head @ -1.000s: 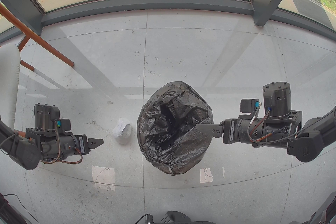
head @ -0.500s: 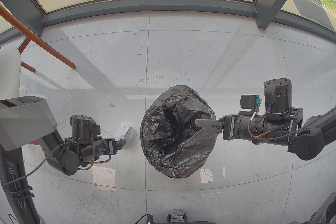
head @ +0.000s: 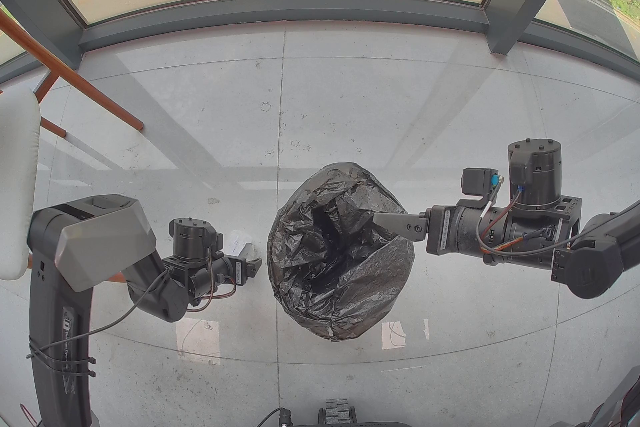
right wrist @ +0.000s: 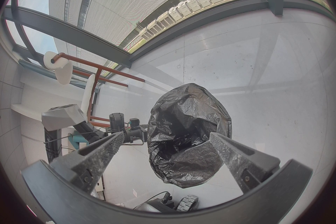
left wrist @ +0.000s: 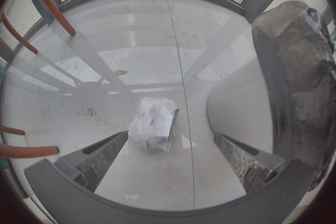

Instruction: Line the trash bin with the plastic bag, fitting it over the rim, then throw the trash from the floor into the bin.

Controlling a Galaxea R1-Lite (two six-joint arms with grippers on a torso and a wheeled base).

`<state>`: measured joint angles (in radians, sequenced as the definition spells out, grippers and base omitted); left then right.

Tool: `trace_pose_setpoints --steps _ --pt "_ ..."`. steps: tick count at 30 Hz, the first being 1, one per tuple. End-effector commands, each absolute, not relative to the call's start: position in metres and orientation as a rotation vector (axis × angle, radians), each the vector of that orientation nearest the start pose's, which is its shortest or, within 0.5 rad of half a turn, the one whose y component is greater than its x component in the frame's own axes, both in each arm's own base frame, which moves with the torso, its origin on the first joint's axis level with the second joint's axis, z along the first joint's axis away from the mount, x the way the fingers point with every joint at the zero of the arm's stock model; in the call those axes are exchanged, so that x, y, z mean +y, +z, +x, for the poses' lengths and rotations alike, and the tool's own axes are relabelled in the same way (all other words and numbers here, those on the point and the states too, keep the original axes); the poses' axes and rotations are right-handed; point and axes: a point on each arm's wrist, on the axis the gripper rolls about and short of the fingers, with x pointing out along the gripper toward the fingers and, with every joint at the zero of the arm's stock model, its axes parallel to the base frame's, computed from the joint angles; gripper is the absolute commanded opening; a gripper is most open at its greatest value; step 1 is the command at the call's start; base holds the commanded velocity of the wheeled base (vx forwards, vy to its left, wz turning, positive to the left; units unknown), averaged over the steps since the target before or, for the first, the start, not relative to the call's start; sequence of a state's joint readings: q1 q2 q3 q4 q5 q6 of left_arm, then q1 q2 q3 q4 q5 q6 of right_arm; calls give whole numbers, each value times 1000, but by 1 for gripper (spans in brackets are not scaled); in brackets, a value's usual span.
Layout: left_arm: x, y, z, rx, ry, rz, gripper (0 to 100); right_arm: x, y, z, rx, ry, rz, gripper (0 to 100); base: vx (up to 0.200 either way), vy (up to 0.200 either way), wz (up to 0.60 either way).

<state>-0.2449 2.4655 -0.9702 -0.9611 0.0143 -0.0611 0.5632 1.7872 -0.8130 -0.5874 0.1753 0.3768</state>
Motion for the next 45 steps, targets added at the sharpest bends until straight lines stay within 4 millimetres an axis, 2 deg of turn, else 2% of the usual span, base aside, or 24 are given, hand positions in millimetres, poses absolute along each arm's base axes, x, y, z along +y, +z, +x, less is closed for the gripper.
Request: trace_pose_setpoints --steps 1,3,7,8,19,24,26,27,28,32,33,38,45 --pt "-101 -67 409 574 -207 21 100 173 155 268 511 645 283 100 0 0 0" --pt "-102 -72 413 574 -205 20 100 173 155 268 511 645 283 100 0 0 0" --pt "-103 -70 420 553 -206 17 100 174 155 269 511 645 283 100 0 0 0" --pt "-103 -70 420 556 -206 19 0 173 155 269 510 644 284 100 0 0 0" --pt "-99 -71 419 553 -197 16 0 172 154 269 513 639 284 100 0 0 0" --pt "-98 -63 413 555 -196 12 0 167 149 270 529 622 283 100 0 0 0" --pt "-95 -42 407 514 -195 4 0 163 146 269 540 608 284 100 0 0 0" --pt "-95 -38 405 508 -195 4 0 162 146 270 541 605 284 100 0 0 0" --pt "-90 -21 398 479 -190 -3 0 158 144 270 547 594 285 100 0 0 0" --pt "-83 20 373 402 -198 -15 0 157 140 266 564 592 281 100 0 0 0" --pt "-83 24 369 394 -199 -16 0 157 140 265 565 593 279 100 0 0 0" --pt "-74 83 336 301 -204 -28 0 161 140 261 568 611 274 100 0 0 0" --pt "-76 130 321 217 -226 -46 0 169 139 256 575 640 265 100 0 0 0"
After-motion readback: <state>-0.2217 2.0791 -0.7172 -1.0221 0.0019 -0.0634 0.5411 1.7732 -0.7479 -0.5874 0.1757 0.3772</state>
